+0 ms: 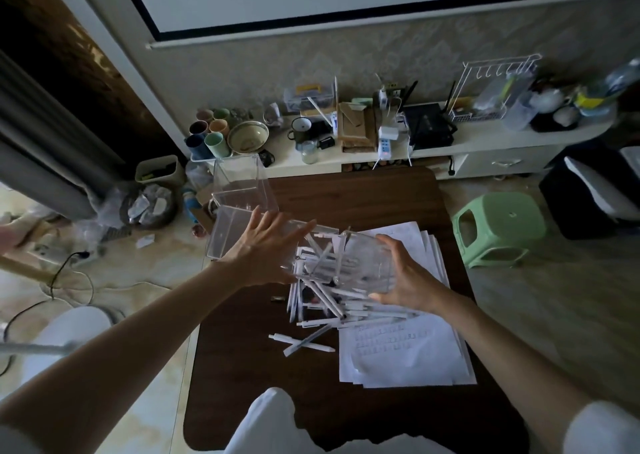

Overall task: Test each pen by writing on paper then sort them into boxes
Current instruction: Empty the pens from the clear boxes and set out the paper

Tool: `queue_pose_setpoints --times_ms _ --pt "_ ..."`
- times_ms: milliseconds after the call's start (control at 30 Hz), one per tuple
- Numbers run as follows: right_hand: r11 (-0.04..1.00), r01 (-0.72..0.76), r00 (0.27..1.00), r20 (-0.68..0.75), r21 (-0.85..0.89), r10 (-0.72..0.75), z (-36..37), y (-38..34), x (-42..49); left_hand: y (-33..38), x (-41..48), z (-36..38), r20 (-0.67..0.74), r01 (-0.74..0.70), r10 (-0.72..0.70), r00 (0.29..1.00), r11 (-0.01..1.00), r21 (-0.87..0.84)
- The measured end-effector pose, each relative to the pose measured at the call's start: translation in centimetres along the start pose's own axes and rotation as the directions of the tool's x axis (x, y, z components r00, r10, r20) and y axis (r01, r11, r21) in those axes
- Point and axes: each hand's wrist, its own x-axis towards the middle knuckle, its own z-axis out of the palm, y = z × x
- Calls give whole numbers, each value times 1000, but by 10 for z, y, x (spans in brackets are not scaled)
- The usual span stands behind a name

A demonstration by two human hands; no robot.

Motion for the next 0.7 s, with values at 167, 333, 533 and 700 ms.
queue_pose_setpoints --times_ms 167,333,533,700 --pt "999 -4 1000 16 34 4 -4 -2 -2 2 1 -2 -30 -12 11 999 999 -35" --pt "985 1 999 44 172 -9 -20 -16 -9 1 -3 2 26 63 -58 998 958 -280" --pt "929 4 997 66 369 -30 -42 -48 -4 19 0 3 91 129 -95 991 565 -815" --pt "882 -17 998 57 472 -12 -39 -53 6 26 1 8 155 174 -95 983 253 -952"
